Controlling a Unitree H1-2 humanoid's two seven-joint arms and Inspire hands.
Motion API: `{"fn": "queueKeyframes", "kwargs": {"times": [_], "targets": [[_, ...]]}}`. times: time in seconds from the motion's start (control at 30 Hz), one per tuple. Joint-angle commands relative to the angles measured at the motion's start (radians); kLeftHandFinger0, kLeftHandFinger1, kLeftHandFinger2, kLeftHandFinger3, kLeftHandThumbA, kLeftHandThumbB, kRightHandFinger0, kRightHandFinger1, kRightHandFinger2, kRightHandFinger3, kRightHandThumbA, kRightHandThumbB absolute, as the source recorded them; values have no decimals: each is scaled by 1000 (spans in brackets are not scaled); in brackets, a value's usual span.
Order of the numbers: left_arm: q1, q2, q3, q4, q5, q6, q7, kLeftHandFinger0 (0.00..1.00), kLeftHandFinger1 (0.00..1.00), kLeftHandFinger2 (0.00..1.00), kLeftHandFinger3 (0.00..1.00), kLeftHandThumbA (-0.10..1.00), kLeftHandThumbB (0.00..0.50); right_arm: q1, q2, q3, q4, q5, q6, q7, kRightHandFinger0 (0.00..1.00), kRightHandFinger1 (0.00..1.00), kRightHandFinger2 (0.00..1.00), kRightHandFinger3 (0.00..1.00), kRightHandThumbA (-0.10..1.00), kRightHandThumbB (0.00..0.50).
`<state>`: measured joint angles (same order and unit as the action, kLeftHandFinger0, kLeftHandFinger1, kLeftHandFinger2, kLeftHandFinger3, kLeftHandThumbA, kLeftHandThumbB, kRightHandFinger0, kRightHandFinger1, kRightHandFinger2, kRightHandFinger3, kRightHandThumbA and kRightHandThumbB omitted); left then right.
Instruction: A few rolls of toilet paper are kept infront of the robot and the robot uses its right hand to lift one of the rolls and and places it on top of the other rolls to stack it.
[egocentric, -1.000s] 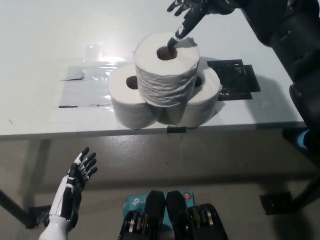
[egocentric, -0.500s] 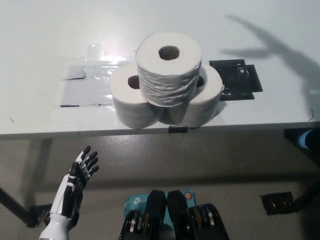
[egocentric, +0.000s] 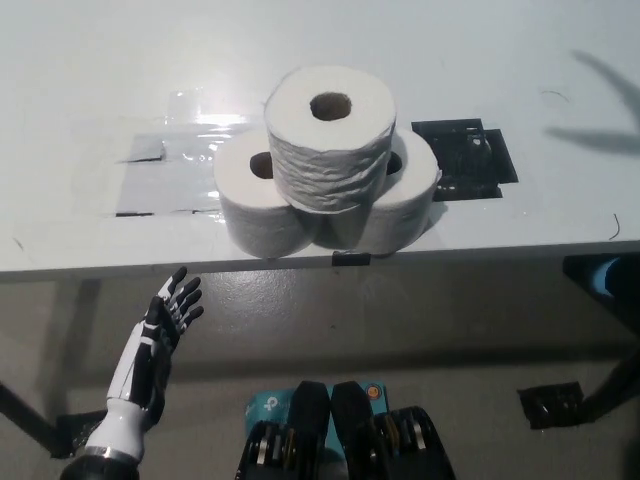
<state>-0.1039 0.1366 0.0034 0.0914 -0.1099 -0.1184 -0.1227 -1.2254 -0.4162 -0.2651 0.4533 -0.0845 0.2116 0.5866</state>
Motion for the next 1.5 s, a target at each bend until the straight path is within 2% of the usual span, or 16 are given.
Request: {"fn": "queueKeyframes", "kwargs": {"times": [0.0,0.07,0.2,0.23,0.37,0.5,0.57,0.63,0.7,0.77,0.93,0.97,1.0,1.17,1.27,1.47], "targets": [[-150,4,53,39,-43,-53,14,1000,1000,1000,1000,1000,195,333,-56,-384,-1024,402,134,-145,1000,1000,1000,1000,1000,304],[-156,5,55,48,-59,-59,3,1000,1000,1000,1000,1000,185,433,-26,-404,-1086,457,108,-170,1000,1000,1000,1000,1000,327],[-147,8,51,38,-57,-49,-1,1000,1000,1000,1000,1000,188,610,54,-392,-1162,534,45,-211,1000,1000,1000,1000,1000,314],[-145,7,52,41,-56,-51,0,1000,1000,1000,1000,1000,182,663,95,-373,-1188,517,38,-227,1000,1000,1000,1000,1000,339],[-112,9,53,33,-57,-48,-1,1000,1000,1000,1000,1000,196,819,231,-286,-1177,506,-31,-225,1000,1000,1000,1000,1000,332],[-73,6,45,14,-47,-46,-2,1000,1000,1000,1000,1000,186,953,314,-213,-1155,459,-53,-194,1000,1000,1000,1000,1000,346],[-46,8,49,11,-52,-45,-2,1000,1000,1000,1000,1000,197,1011,350,-168,-1090,446,-98,-148,1000,1000,1000,1000,1000,322],[-20,18,54,8,-60,-45,-12,1000,1000,1000,1000,1000,188,1055,385,-134,-1029,402,-112,-127,1000,1000,1000,1000,1000,365],[1,25,57,2,-60,-43,-16,1000,1000,1000,1000,1000,182,1086,401,-108,-965,337,-132,-121,1000,1000,1000,1000,1000,370],[26,25,59,-8,-59,-35,-19,1000,1000,1000,1000,1000,198,1124,418,-88,-901,294,-161,-120,1000,1000,1000,1000,1000,330],[98,25,52,-18,-45,-50,-37,1000,1000,1000,1000,998,171,1205,445,-29,-684,258,-251,-121,1000,1000,1000,1000,1000,213],[116,24,49,-21,-44,-55,-40,1000,1000,1000,1000,997,168,1220,449,-16,-651,241,-269,-128,1000,1000,1000,1000,1000,113],[137,23,46,-26,-45,-56,-42,1000,1000,1000,1000,996,168,1236,452,1,-616,219,-299,-134,1000,1000,1000,1000,1000,170],[241,7,30,-43,-41,-84,-51,1000,1000,1000,1000,987,164,1315,480,85,-488,165,-368,-164,1000,1000,1000,1000,1000,154],[277,8,26,-54,-33,-96,-51,1000,1000,1000,1000,998,159,1348,473,133,-409,143,-417,-173,1000,1000,1000,1000,1000,122],[306,9,14,-77,-29,-77,-49,1000,1000,1000,1000,1000,190,1390,448,175,-363,145,-460,-196,1000,1000,1000,1000,1000,148]]}}
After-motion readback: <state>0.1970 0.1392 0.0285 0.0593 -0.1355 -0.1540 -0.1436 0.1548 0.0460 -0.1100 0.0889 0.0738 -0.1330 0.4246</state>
